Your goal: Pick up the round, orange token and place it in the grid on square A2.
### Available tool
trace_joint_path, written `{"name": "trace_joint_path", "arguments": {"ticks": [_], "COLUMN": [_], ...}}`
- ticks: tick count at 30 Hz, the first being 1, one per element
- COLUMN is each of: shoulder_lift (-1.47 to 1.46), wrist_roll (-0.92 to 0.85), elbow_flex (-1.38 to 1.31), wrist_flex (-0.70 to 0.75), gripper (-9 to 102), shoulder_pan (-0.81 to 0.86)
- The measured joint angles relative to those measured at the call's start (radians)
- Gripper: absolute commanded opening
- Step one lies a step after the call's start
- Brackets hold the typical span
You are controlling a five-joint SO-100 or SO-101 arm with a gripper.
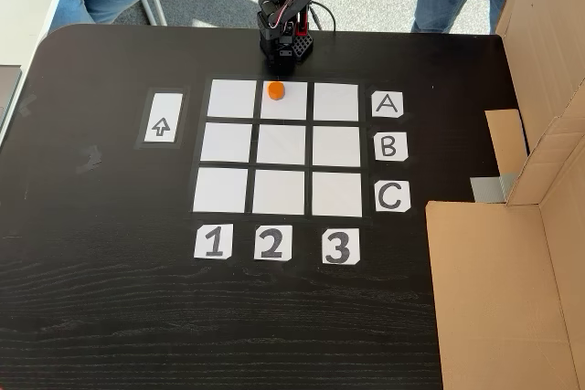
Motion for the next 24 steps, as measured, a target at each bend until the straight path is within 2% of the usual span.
{"name": "trace_joint_path", "arguments": {"ticks": [7, 17, 24], "shoulder_lift": [0.069, 0.354, 0.526], "wrist_roll": [0.169, 0.236, 0.236], "elbow_flex": [0.097, 0.529, 0.749], "wrist_flex": [-0.006, -0.012, -0.012], "gripper": [-1, -1, -1], "shoulder_pan": [0.255, 0.430, 0.488]}}
